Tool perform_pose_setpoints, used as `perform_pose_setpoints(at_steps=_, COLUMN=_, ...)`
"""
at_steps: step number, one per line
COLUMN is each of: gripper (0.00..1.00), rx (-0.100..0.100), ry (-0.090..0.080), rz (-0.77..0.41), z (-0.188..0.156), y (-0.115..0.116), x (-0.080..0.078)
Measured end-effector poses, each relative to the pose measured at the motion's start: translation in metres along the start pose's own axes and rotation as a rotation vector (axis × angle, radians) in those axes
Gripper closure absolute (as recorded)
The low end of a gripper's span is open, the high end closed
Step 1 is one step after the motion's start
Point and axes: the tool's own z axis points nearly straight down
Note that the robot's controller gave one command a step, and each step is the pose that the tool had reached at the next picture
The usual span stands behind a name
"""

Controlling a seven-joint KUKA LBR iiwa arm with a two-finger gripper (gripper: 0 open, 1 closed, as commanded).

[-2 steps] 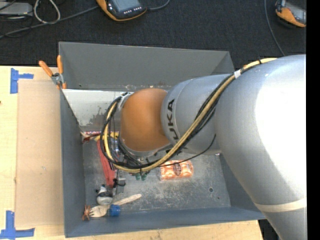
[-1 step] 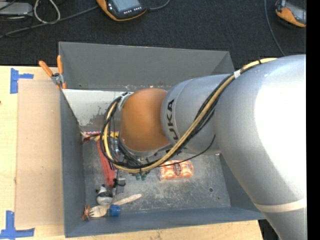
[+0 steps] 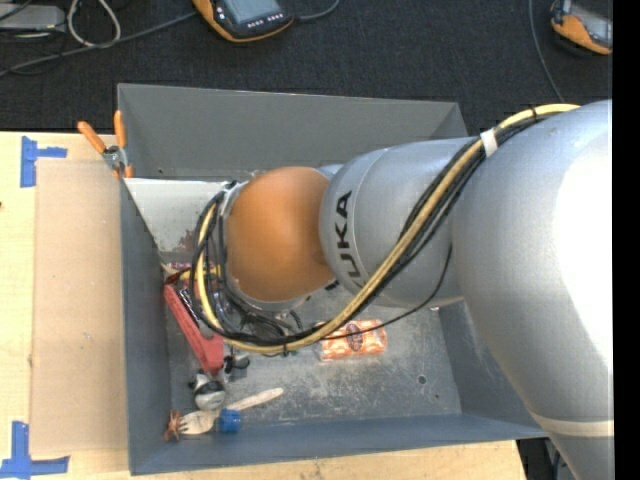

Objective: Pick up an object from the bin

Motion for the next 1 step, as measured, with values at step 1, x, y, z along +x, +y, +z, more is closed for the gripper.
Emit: perform_pose_setpoints(at_steps=1, gripper=1.0, rx=-0.001, ry=0.0, rz=-0.144, z=-0.0308, y=0.0106, x=0.016)
